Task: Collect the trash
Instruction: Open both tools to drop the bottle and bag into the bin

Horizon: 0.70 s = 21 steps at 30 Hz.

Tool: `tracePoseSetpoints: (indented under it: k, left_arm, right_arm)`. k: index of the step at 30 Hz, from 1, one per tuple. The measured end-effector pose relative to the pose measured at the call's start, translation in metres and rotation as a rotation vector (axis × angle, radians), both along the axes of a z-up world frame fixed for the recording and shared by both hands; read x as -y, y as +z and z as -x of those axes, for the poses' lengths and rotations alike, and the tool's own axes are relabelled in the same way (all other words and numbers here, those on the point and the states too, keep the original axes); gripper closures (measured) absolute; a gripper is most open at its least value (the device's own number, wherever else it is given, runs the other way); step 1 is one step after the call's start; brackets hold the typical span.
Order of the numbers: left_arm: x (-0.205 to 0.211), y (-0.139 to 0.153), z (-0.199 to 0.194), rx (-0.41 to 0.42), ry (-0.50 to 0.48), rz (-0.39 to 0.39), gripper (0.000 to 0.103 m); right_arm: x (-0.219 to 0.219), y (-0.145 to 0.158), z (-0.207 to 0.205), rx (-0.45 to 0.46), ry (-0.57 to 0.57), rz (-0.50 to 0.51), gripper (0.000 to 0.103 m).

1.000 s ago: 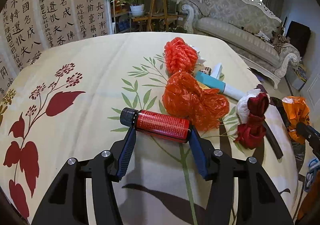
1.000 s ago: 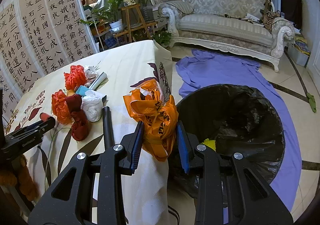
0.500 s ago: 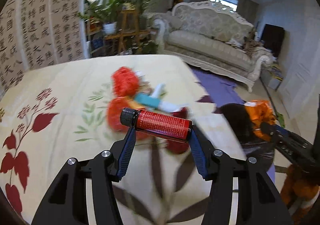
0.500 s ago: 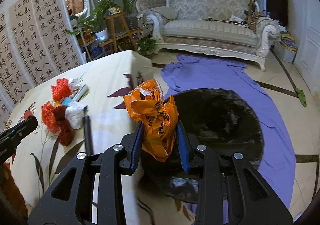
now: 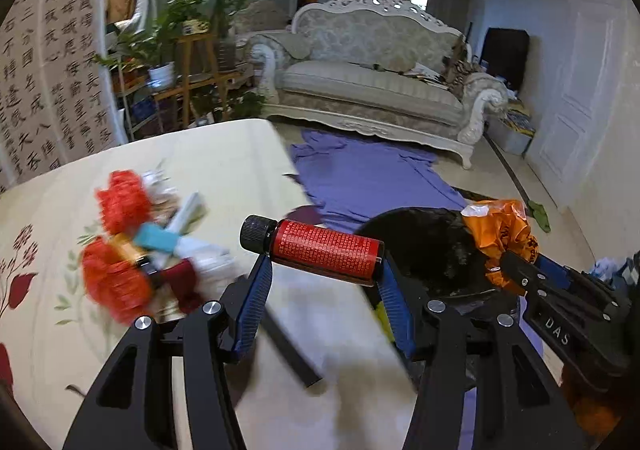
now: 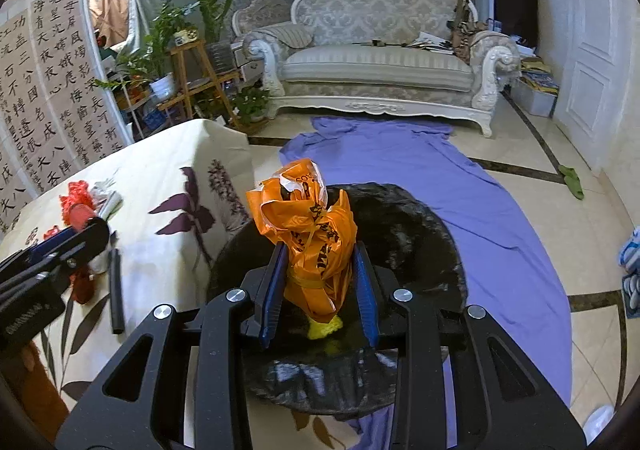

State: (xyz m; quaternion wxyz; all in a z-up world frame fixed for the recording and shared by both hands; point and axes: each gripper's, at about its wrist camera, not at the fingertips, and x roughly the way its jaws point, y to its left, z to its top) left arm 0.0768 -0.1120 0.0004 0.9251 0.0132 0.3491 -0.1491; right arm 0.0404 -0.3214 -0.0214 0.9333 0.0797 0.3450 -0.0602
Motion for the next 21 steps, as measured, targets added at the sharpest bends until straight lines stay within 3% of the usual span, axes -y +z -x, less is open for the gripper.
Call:
tracePoseSetpoints:
  k: [10,12,16,21]
  left_arm:
    - [0.046,-0.014,-0.023,0.005,-0.045,-0.066,0.049]
    - [0.053,-0.019,-0.028,-0.007,-0.055,-0.082,0.049]
    - [0.055,-0.025,-0.028,-0.018,-0.043,-0.102,0.032]
    - [0.05,-0.028,-0.023,-0.032,-0.022,-0.107,0.027]
  right_arm:
    - [0.029,-0.01,-0.017,-0.012,-0.047,-0.029,0.07]
    - [0.035,-0.014,-0.022,-0.019,-0.05,-0.046,0.062]
    - [0.045,-0.02,-0.024,-0.025,-0.085,-0.058,0.056]
    - [0.053,-0.023,-0.02,-0.031,-0.106,-0.067,0.055]
